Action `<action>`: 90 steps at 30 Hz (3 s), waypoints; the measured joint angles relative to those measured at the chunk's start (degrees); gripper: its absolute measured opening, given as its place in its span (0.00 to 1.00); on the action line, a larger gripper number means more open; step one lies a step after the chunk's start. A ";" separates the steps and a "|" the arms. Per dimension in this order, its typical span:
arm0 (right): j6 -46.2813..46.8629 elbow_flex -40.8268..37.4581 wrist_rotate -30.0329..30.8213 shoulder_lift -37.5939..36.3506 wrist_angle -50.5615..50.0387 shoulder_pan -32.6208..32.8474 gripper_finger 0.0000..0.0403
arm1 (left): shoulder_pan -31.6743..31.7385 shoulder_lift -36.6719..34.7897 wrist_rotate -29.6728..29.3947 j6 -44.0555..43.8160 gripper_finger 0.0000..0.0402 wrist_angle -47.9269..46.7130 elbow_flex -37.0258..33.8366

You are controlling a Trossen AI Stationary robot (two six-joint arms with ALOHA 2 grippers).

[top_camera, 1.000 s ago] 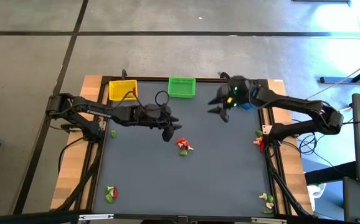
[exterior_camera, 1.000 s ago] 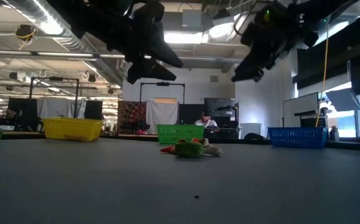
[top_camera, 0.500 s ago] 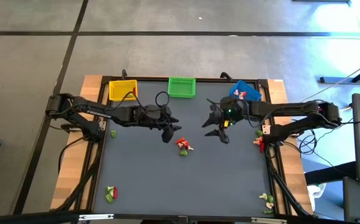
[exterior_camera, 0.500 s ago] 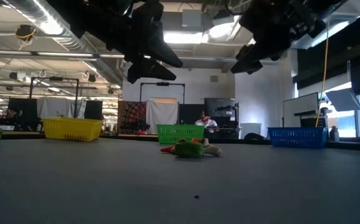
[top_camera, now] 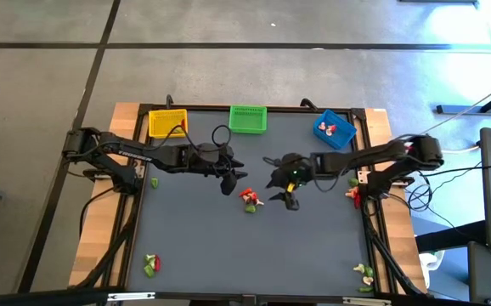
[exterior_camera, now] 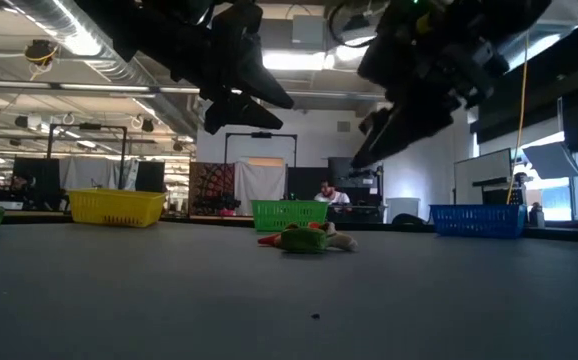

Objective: Sort produce into baskets
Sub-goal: Put the brown mushroom into the blue basket

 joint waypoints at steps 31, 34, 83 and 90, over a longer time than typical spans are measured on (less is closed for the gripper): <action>13.27 0.13 -6.50 20.76 19.36 -0.32 0.33 | 0.00 -0.02 -1.31 -3.23 0.49 0.02 0.00; 13.21 0.13 -6.50 21.10 20.19 -0.31 0.28 | 0.00 0.00 -1.30 -3.26 0.49 0.02 0.00; -2.07 -0.02 38.60 -16.95 -33.06 -26.58 0.06 | 0.07 0.00 -6.06 -1.88 0.49 0.06 0.07; -2.90 -0.02 39.87 -16.91 -32.21 -37.61 0.06 | 0.07 0.00 -6.10 -1.86 0.49 0.04 0.07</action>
